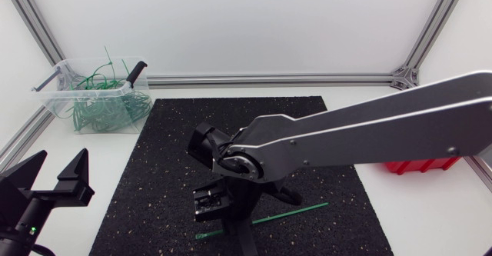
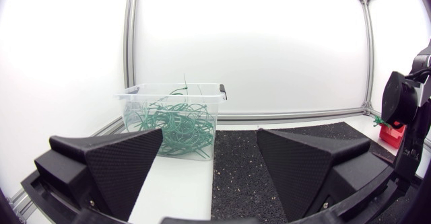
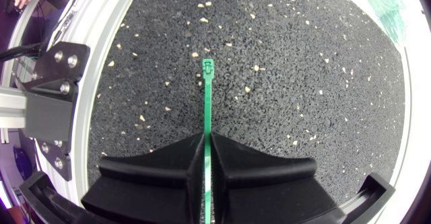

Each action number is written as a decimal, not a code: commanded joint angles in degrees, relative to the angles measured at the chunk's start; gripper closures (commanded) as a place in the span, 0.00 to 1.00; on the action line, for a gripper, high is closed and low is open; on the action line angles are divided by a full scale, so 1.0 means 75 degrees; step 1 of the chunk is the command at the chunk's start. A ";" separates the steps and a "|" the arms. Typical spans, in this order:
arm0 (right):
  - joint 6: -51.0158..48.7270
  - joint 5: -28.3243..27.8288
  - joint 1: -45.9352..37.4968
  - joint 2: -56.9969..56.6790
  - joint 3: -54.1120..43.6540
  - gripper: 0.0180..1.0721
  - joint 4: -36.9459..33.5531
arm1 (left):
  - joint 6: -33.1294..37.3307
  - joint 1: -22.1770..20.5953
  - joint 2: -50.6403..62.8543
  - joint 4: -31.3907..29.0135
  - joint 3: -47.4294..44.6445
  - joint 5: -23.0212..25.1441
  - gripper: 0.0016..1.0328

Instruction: Take a green cable tie from the red box, thread the tail through the head to close it, then place it in the transparent bin on the left.

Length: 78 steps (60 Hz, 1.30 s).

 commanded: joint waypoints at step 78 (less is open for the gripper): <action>-0.0327 -0.3834 -0.2361 -0.0249 0.1666 0.94 -0.2223 | 0.1437 0.0303 0.4387 0.0397 0.3103 0.1681 0.18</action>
